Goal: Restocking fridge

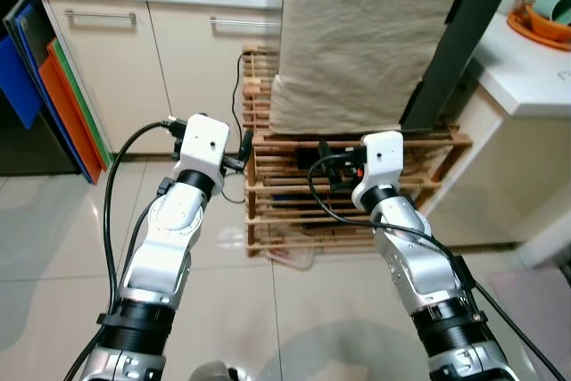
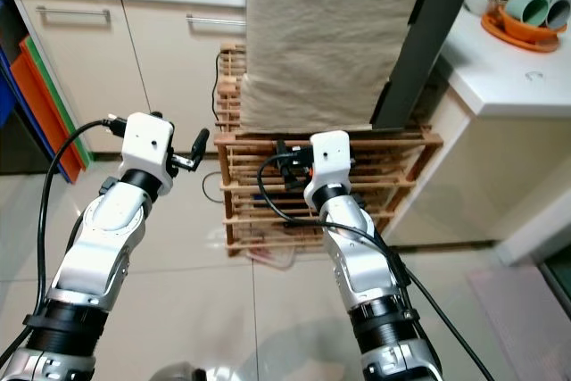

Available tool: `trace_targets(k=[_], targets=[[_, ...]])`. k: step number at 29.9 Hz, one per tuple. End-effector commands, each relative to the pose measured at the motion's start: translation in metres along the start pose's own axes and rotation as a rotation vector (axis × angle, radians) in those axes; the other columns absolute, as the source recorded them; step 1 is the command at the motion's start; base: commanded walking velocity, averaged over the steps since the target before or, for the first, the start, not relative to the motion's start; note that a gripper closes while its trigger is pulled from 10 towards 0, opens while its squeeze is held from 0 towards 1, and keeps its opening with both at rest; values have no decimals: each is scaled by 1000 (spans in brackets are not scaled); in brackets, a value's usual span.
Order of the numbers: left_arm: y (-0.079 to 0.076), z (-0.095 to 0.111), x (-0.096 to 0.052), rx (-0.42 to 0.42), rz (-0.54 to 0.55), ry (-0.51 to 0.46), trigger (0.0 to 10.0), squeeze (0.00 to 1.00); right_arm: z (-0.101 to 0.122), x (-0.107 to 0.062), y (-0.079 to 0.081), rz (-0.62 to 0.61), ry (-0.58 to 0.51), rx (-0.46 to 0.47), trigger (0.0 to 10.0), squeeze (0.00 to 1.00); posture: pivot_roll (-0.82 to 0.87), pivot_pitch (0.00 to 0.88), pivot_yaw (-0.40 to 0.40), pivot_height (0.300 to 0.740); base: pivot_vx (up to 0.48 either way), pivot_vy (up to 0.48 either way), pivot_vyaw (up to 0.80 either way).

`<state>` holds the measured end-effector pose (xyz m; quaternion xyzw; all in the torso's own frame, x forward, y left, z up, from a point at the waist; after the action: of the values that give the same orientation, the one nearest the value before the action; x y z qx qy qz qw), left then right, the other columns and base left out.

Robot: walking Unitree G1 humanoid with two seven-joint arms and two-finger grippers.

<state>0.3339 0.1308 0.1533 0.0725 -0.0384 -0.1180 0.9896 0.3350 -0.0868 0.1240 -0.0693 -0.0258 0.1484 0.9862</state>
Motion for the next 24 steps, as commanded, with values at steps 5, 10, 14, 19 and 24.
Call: trace_targets(k=[5, 10, 14, 19, 24], targets=[[-18, 3, 1, -18, -116, -6, 10000, 0, 9, 1, 10, 24, -42, 18, 10000, 102, 172, 29, -35, 740, 0, -458, -700], [-24, 3, 1, -20, -157, -19, 10000, 0, 8, 4, 11, 22, -34, 37, 10000, 98, 177, 28, -38, 740, 0, -455, -701], [-26, 3, 0, -16, -165, -24, 10000, 0, 8, 5, 8, 16, -30, 40, 10000, 98, 184, 31, -47, 740, 0, -458, -702], [-25, 4, 1, -6, -147, -30, 10000, 0, 9, 7, 8, 14, -37, 35, 10000, 98, 185, 31, -54, 740, 52, -429, -701], [-24, 2, 1, 0, -140, -24, 10000, 0, 10, 8, 7, 7, -40, 30, 10000, 98, 186, 33, -55, 740, 390, -233, -707]])
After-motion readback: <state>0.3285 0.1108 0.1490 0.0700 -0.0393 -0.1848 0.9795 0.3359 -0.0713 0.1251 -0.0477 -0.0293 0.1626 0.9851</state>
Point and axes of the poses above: a point about 5 cm out from each wrist's last joint towards the gripper, its own x axis pointing out of the wrist towards the gripper, its own z axis along the axis of the wrist's last joint, y = z × x, the point moved 2 cm from there along x, pointing out of the wrist towards the gripper, and after that the axes turned 7 degrees about -x, right-handed, at the moved point
